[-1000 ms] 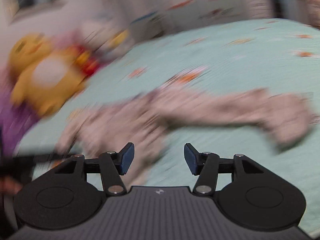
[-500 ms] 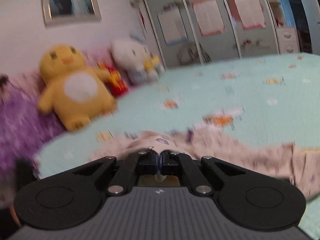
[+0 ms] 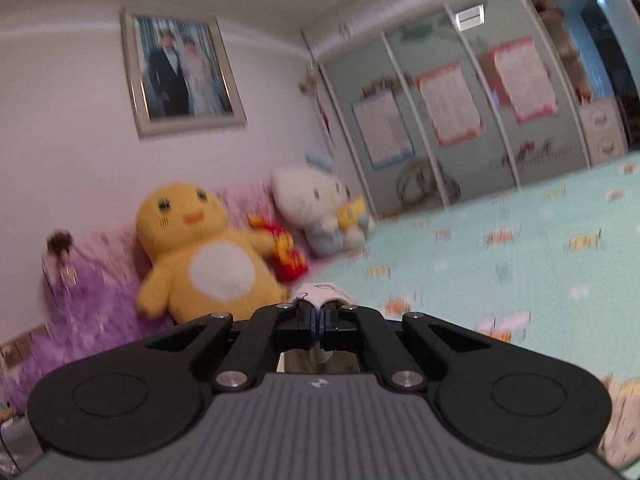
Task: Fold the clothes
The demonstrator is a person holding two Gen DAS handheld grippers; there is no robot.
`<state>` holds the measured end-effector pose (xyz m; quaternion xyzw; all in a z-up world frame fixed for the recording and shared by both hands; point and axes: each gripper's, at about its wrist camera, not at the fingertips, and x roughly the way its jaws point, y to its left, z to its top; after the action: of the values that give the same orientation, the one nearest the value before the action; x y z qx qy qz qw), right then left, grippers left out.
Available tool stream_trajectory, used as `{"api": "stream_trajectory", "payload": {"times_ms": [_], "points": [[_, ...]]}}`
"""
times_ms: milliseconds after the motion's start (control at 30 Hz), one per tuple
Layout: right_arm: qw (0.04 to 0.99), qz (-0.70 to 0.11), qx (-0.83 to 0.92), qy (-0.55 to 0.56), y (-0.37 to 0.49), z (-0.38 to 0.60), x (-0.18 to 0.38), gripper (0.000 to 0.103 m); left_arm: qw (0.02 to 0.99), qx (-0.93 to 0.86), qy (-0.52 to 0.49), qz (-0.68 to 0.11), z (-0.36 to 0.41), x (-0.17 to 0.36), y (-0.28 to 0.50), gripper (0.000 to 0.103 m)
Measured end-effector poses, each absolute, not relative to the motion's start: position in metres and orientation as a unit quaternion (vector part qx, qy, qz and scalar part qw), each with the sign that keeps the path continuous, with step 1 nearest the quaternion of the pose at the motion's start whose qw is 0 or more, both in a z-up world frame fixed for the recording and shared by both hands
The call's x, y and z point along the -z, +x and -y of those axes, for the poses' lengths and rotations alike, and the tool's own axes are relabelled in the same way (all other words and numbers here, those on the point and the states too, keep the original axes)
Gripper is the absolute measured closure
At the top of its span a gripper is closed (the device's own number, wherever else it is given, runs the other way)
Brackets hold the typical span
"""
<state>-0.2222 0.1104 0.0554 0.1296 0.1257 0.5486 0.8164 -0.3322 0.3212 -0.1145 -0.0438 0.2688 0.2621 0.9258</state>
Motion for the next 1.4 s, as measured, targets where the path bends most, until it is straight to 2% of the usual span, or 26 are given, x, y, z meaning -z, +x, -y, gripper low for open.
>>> {"api": "stream_trajectory", "payload": {"times_ms": [200,367,567,633,733,800,867,933,1100,1167,1267,1400], "points": [[0.819,-0.069,-0.547,0.158,-0.224,-0.066,-0.098,0.103,0.936,-0.241,-0.040,-0.255,-0.306,0.110,-0.336,0.036],[0.835,-0.075,-0.529,0.131,-0.213,-0.072,-0.087,0.103,0.937,-0.217,-0.031,-0.272,-0.287,0.119,-0.329,0.036],[0.860,-0.155,-0.480,0.081,-0.181,-0.104,-0.034,0.102,0.939,-0.174,-0.047,-0.292,-0.275,0.127,-0.330,0.036],[0.863,-0.198,-0.459,0.079,-0.166,-0.107,-0.013,0.098,0.941,-0.160,-0.049,-0.294,-0.271,0.130,-0.330,0.036],[0.847,-0.272,-0.449,0.083,-0.152,-0.106,0.021,0.097,0.943,-0.140,-0.051,-0.298,-0.266,0.134,-0.329,0.036],[0.833,-0.303,-0.454,0.086,-0.153,-0.101,0.042,0.092,0.943,-0.138,-0.054,-0.299,-0.265,0.136,-0.330,0.036],[0.829,-0.315,-0.454,0.087,-0.158,-0.090,0.056,0.075,0.941,-0.149,-0.062,-0.296,-0.272,0.136,-0.331,0.036],[0.832,-0.318,-0.446,0.087,-0.164,-0.078,0.067,0.063,0.940,-0.165,-0.076,-0.290,-0.284,0.134,-0.332,0.036],[0.837,-0.268,-0.457,0.137,-0.165,-0.048,0.055,0.042,0.936,-0.220,-0.095,-0.256,-0.324,0.115,-0.349,0.035],[0.836,-0.234,-0.470,0.160,-0.162,-0.035,0.048,0.026,0.934,-0.245,-0.091,-0.245,-0.342,0.107,-0.354,0.033],[0.840,-0.231,-0.472,0.136,-0.148,-0.045,0.048,0.025,0.925,-0.283,-0.075,-0.244,-0.368,0.101,-0.357,0.033],[0.832,-0.279,-0.471,0.090,-0.102,-0.089,0.072,0.025,0.916,-0.300,-0.113,-0.243,-0.384,0.102,-0.363,0.033]]}}
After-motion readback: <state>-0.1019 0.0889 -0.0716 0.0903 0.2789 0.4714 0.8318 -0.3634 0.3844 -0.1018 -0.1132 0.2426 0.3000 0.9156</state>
